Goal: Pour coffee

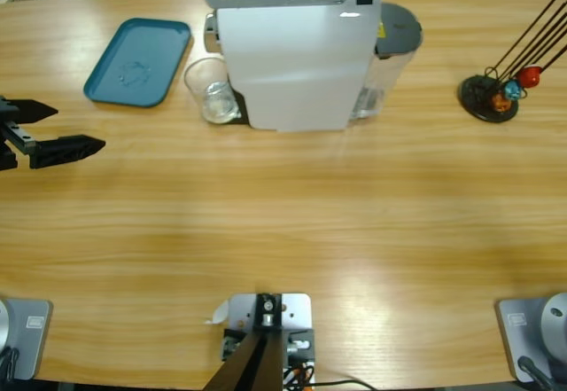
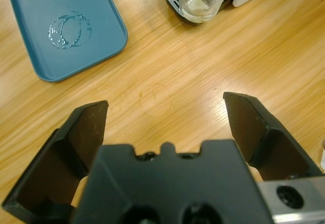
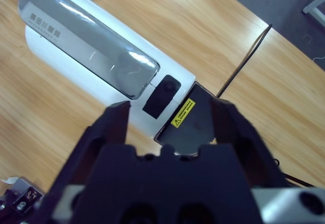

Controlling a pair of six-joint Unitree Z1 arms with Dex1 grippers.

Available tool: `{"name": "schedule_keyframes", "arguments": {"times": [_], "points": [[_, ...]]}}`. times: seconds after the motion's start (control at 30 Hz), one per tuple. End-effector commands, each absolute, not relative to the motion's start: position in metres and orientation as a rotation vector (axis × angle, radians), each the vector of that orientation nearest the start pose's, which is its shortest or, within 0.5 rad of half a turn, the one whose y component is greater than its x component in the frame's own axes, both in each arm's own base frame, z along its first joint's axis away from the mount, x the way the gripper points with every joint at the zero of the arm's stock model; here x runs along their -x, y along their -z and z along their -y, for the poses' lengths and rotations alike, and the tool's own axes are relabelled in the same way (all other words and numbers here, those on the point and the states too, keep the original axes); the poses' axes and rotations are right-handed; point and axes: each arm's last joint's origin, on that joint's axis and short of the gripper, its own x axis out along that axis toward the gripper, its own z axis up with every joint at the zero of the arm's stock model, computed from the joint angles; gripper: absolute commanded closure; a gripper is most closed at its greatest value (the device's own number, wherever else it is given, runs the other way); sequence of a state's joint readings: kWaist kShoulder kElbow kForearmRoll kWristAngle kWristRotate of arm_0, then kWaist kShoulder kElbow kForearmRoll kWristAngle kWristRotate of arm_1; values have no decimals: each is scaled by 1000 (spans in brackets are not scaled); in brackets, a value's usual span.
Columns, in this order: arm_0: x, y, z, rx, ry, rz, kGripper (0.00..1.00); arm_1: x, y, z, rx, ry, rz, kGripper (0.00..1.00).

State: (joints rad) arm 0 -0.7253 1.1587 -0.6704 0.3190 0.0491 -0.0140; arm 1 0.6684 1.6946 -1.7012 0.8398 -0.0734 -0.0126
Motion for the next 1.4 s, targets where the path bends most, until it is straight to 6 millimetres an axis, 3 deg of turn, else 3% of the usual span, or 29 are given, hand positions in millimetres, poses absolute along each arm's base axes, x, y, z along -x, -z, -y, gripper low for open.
{"name": "schedule_keyframes", "arguments": {"times": [0.03,0.3,0.4,0.7,0.9,1.03,1.23,1.4], "points": [[-122,-274,107,-332,638,-803,0,-264,-421,-206,309,-574,-807,41],[-122,-274,107,-332,639,-803,0,-262,-423,-204,306,-571,-804,44],[-122,-274,107,-330,640,-802,0,-252,-423,-197,305,-573,-803,38],[-119,-277,104,-338,656,-768,0,-175,-391,-137,254,-591,-777,30],[-118,-277,104,-332,670,-740,0,-106,-359,-93,168,-701,-594,0],[-116,-276,104,-328,703,-712,0,-73,-332,-67,132,-752,-476,0],[-110,-274,111,-322,815,-679,4,-45,-297,-46,146,-821,-445,0],[-106,-272,114,-313,864,-655,6,-42,-293,-44,138,-821,-418,0]]}}
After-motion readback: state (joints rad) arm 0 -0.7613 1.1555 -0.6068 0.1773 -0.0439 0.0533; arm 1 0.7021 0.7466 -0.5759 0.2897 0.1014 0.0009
